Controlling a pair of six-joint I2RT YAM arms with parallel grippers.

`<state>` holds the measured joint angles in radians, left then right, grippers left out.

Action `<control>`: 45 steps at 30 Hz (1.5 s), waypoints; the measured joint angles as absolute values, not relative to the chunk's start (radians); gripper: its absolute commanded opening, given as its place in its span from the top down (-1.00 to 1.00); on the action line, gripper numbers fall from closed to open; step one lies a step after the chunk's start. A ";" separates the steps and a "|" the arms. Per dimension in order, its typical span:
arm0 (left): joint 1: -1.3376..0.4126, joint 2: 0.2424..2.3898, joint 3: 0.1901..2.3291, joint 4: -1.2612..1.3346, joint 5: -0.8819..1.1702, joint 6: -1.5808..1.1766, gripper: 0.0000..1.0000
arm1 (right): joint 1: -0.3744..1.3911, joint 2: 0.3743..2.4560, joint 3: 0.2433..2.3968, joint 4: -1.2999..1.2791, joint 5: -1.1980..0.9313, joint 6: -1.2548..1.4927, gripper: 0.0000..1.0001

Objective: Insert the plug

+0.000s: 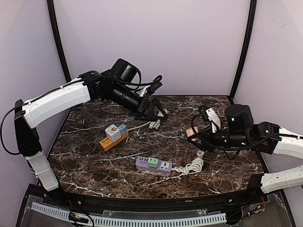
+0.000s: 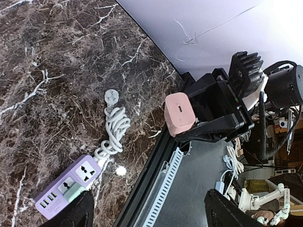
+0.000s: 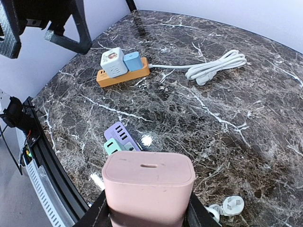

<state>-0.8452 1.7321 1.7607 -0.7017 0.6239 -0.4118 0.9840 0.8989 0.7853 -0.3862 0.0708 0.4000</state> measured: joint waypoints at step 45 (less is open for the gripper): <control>-0.929 1.971 1.916 -0.759 0.809 -0.479 0.30 | 1.038 1.132 0.937 -0.365 -0.042 0.083 1.00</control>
